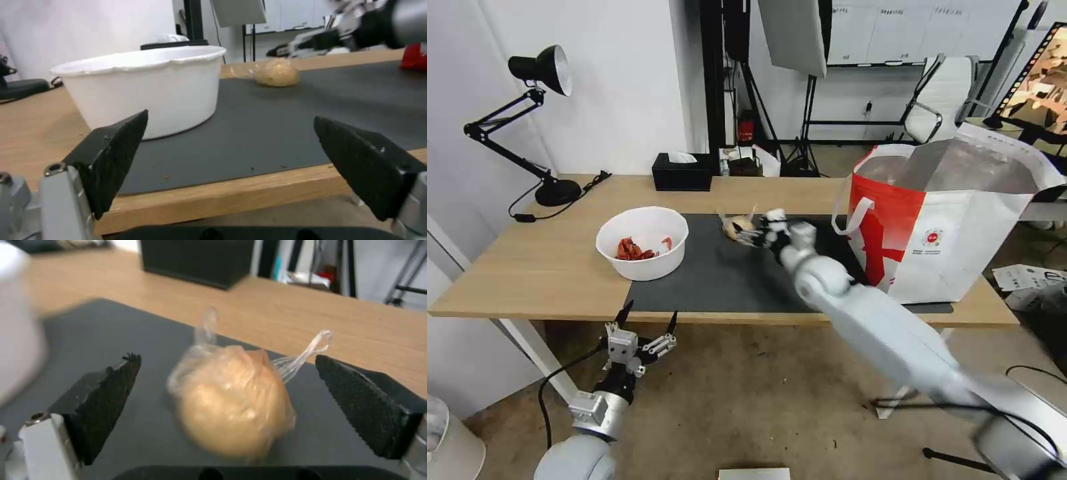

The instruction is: Pick up the trash from the table and place it into the takeout bag.

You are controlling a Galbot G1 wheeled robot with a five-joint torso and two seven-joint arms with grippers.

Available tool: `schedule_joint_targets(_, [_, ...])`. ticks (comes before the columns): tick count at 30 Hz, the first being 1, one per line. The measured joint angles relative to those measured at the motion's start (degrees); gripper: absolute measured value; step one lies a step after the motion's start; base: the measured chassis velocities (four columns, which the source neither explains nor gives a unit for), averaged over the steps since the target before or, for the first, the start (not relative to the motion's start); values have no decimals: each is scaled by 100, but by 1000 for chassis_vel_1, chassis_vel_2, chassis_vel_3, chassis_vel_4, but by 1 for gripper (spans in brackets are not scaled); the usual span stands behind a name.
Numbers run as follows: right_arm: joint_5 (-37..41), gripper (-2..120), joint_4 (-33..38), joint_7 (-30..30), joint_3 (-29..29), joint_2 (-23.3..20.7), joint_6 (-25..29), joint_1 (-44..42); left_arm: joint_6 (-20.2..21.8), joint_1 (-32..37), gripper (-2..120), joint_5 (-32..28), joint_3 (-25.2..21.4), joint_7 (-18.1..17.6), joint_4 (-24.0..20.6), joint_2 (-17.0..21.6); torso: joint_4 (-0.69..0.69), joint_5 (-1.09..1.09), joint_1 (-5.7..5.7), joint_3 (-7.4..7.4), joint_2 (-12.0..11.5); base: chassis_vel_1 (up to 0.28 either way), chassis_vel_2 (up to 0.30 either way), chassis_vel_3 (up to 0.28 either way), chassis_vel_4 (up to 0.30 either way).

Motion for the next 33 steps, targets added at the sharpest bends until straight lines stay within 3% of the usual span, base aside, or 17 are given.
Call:
schedule_joint_targets(2, [-229, 100, -555, 47, 23, 401, -155, 220, -5, 12, 100, 1, -25, 0, 4, -15, 1, 0, 0, 0, 0, 0, 0, 0, 0])
schedule_joint_targets(6, [-443, 100, -1084, 68, 140, 785, -484, 402, -11, 21, 100, 0, -56, -1, 6, -18, 1, 0, -1, -1, 0, 0, 0, 0, 0])
schedule_joint_targets(20, [-564, 100, -1248, 328, 352, 944, -1237, 378, -17, 6, 100, -10, -32, -6, 16, 4, 0, 2, -2, -1, 0, 0, 0, 0, 0])
schedule_joint_targets(23, [-445, 88, -1250, 323, 365, 938, -1349, 376, -17, 2, 100, -11, -27, -10, 12, 14, 0, 2, -2, -1, 1, 0, 0, 0, 0])
schedule_joint_targets(27, [-409, 82, -1244, 318, 368, 934, -1376, 374, -17, 1, 100, -13, -26, -12, 10, 19, 0, 2, -2, -2, 1, 0, 0, 0, 0])
schedule_joint_targets(30, [-366, 63, -1199, 315, 367, 918, -1387, 369, -17, -3, 100, -16, -26, -14, 8, 31, 0, 2, -2, -2, 1, 0, 0, 0, 0])
schedule_joint_targets(33, [-335, 56, -1141, 319, 359, 889, -1389, 363, -17, -9, 100, -17, -20, -15, 3, 31, 0, 2, -2, -1, 1, 0, 0, 0, 0])
